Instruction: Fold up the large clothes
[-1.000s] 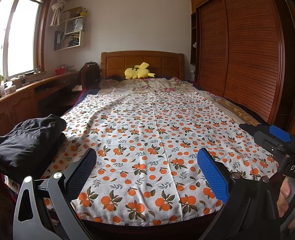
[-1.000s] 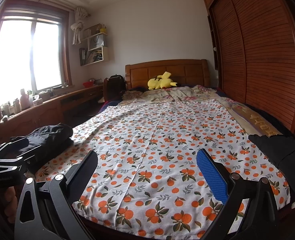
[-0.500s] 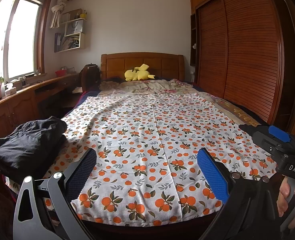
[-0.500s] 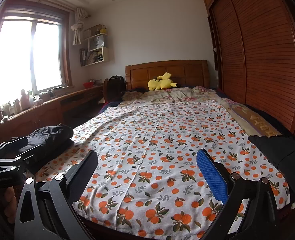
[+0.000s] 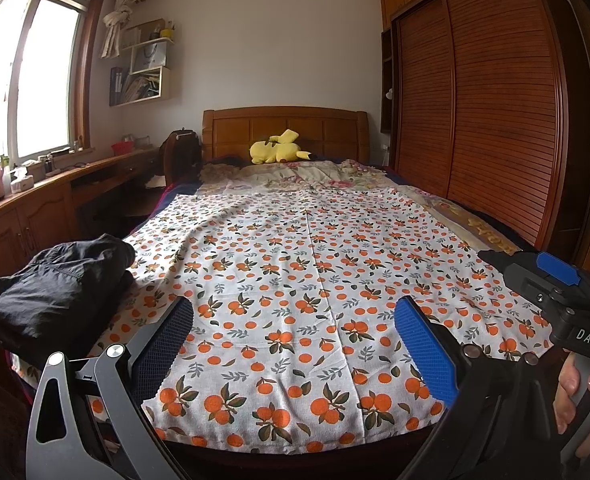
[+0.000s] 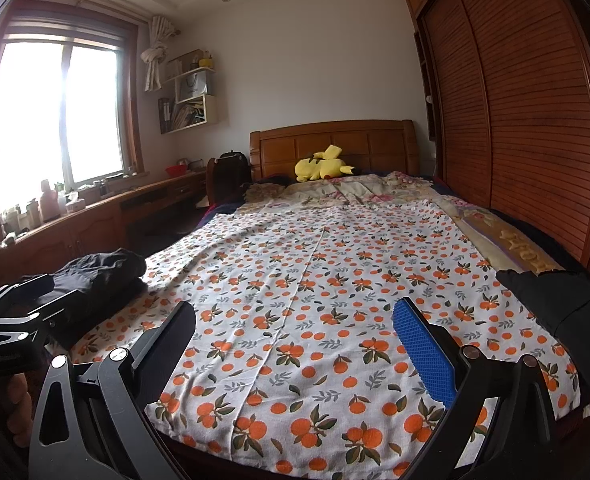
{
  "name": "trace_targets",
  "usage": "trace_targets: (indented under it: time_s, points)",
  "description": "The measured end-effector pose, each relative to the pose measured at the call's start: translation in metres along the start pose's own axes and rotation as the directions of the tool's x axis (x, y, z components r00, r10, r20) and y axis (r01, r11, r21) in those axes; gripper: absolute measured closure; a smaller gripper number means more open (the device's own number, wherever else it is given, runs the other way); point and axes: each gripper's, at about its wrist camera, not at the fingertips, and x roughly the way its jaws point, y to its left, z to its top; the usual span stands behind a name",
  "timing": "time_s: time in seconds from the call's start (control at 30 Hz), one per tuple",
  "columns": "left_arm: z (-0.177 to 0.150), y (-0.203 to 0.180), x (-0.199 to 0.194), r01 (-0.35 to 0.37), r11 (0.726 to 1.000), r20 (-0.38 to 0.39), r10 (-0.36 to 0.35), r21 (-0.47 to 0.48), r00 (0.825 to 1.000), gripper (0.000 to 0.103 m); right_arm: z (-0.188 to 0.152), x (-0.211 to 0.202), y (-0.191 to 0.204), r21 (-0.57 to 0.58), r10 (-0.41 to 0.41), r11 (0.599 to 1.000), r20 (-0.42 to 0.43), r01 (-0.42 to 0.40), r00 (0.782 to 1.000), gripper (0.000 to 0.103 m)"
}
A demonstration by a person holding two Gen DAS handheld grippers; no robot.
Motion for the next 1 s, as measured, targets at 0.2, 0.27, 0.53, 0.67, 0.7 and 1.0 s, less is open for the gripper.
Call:
trace_targets:
  time_s: [0.2,0.27,0.53,0.67,0.7,1.0]
  points:
    - [-0.0002,0.0000,0.0000,0.000,1.000,0.001,0.000,0.000,1.000,0.002,-0.0001,0.0003,0.0000,0.000,-0.001,1.000,0.000,0.001,1.000,0.007]
    - [-0.0002,0.0000,0.0000,0.000,1.000,0.000,0.000,0.000,1.000,0.002,-0.0001,0.0004,0.0000,0.001,0.000,1.000,-0.001,0.000,1.000,0.007]
    - [0.0003,-0.0001,-0.0004,0.000,1.000,0.000,0.000,0.001,1.000,0.002,-0.0002,0.0001,0.0001,0.000,-0.001,1.000,0.000,0.001,1.000,0.007]
    - [0.0001,-0.0001,-0.0006,0.001,1.000,0.001,-0.001,0.000,1.000,0.002,-0.0003,0.0005,0.0000,0.001,0.000,1.000,-0.001,0.000,1.000,0.007]
    - [0.0003,0.0001,-0.0007,0.001,1.000,0.002,-0.001,0.000,1.000,0.002,-0.0003,0.0003,0.0000,0.001,0.000,1.000,0.000,0.000,1.000,0.007]
    - [0.0022,0.0006,-0.0017,-0.005,1.000,-0.001,0.005,-0.002,1.000,0.002,0.0010,-0.0004,-0.0001,0.002,-0.002,1.000,0.002,0.002,1.000,0.007]
